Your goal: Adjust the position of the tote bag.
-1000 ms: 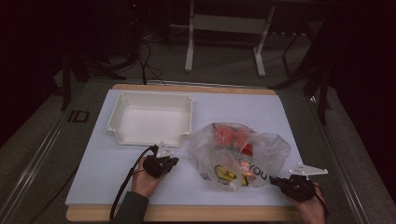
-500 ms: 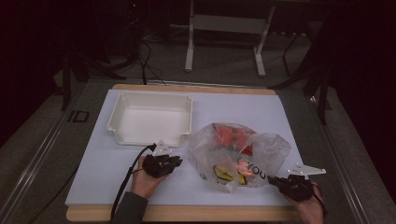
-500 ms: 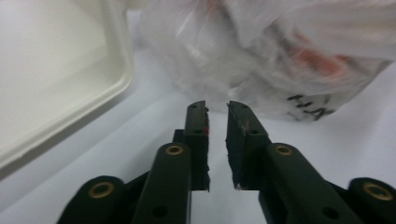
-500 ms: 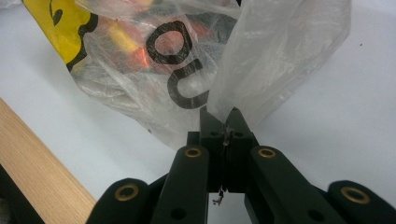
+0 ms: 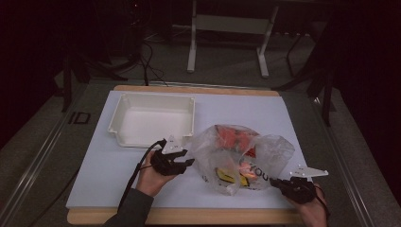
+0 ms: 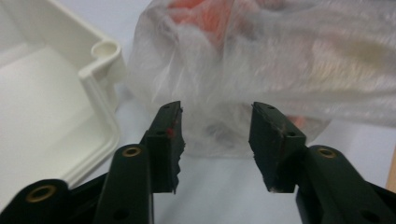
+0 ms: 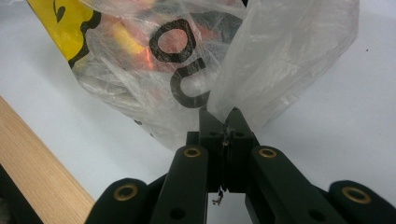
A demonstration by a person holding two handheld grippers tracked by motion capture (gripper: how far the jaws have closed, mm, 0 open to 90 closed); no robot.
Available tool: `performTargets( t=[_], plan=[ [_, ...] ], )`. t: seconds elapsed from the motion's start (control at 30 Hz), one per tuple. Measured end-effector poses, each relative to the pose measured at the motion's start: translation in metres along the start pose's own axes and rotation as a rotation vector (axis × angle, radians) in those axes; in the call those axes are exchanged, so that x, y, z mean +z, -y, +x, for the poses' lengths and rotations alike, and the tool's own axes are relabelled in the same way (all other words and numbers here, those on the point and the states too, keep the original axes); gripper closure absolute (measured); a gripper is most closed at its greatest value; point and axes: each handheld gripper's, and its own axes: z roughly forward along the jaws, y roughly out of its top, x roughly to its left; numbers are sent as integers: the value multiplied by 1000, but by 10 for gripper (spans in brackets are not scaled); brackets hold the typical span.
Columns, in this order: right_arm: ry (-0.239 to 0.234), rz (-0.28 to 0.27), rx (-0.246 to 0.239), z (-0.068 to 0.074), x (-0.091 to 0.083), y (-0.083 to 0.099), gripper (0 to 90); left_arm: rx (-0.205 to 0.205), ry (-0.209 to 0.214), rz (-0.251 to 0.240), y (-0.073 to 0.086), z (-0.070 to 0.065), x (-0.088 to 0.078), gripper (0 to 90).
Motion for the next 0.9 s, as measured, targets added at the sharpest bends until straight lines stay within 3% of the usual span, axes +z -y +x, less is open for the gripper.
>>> performTargets(
  t=[0.3,0.6,0.7,0.77,0.83,0.9],
  plan=[
    [-1,0,-4,2,1,-1,876,17,44,-60,-28,-11,-3,371],
    [-5,2,-22,5,5,-3,873,78,161,-78,-49,-38,16,207],
    [-6,-3,-22,6,6,-4,870,100,142,-12,-50,-43,29,163],
    [-8,-4,-22,6,6,-4,870,133,85,55,-46,-45,41,157],
    [-9,-4,-21,6,5,-3,869,139,17,116,-40,-43,52,236],
    [-10,-2,-20,6,5,-2,870,110,15,135,-33,-36,58,398]
  ],
)
